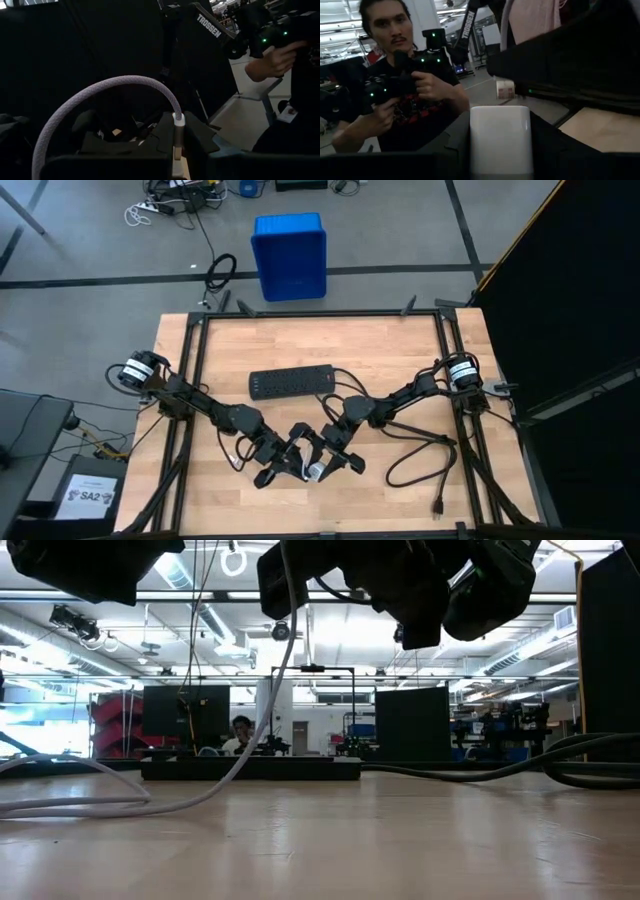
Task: Insert USB
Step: Insert the charger cable into the charger adapter
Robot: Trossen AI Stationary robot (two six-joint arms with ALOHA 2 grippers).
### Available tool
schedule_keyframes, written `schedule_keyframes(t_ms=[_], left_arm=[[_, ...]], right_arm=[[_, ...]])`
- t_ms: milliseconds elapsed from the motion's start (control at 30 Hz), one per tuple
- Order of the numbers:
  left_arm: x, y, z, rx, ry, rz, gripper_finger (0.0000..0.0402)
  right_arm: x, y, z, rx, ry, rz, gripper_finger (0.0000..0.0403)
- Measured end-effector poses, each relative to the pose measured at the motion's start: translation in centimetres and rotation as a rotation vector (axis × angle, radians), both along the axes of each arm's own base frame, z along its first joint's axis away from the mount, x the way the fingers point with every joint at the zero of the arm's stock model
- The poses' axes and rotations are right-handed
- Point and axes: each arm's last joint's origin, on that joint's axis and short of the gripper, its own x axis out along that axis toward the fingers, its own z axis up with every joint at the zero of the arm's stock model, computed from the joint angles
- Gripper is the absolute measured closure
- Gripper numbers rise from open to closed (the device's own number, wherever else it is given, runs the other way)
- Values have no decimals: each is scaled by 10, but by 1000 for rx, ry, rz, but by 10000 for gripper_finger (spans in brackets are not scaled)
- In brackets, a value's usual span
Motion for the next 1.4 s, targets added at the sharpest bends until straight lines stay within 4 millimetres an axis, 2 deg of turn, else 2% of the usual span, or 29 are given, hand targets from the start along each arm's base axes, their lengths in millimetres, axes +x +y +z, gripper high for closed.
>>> schedule_keyframes(t_ms=[233,400,533,667,767,1000,1233,1400], left_arm=[[1,3,-1,-15,20,12,399],[-11,8,0,-20,32,14,399],[-33,17,-3,-31,44,78,399],[-55,29,-10,-62,63,193,399],[-64,34,-20,-78,109,253,399],[-69,36,-31,-106,176,276,399],[-69,36,-31,-105,180,275,399],[-70,34,-31,-104,180,265,399]], right_arm=[[0,0,-3,-9,28,-5,292],[3,-7,-15,-31,173,-43,292],[3,-15,-36,-95,382,-159,292],[-2,-26,-58,-197,606,-345,292],[-7,-33,-70,-278,729,-478,292],[-9,-39,-72,-339,771,-604,291],[-12,-39,-66,-351,776,-622,182],[-14,-39,-57,-408,803,-675,165]])
